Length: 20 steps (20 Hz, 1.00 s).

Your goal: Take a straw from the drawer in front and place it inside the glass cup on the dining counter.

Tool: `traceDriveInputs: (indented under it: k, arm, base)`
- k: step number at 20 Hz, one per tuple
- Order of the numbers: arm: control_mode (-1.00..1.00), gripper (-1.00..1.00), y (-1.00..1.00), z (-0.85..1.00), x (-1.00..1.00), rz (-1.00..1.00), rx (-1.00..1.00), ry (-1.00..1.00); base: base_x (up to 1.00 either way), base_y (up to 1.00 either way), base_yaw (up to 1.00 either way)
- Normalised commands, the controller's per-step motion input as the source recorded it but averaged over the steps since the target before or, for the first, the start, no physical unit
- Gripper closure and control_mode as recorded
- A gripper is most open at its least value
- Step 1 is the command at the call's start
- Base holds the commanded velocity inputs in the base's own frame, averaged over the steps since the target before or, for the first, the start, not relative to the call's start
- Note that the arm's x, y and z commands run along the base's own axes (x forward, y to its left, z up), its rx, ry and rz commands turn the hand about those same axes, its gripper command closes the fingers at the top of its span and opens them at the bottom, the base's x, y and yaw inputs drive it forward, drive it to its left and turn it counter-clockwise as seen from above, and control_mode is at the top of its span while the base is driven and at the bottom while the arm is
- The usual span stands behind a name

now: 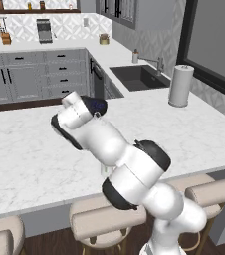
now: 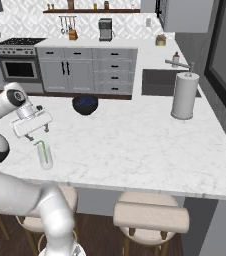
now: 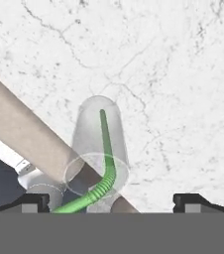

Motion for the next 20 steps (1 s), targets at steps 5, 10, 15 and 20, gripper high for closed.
traceDriveInputs:
  k: [5, 10, 15, 20]
  arm:
    - [-1.0, -1.0, 0.0, 0.18, -0.81, 0.0, 0.27, -0.02]
    - [-1.0, -1.0, -0.09, 0.29, -1.0, 0.0, 0.17, -0.16]
    - [-1.0, -1.0, -0.31, 0.16, -0.98, 0.0, 0.07, -0.26]
    - [-1.0, -1.0, -0.5, 0.19, -0.77, 0.0, 0.01, -0.23]
  base:
    - [0.0, 0.0, 0.0]
    - [0.0, 0.0, 0.0]
    - [0.0, 0.0, 0.0]
    - [0.0, 0.0, 0.0]
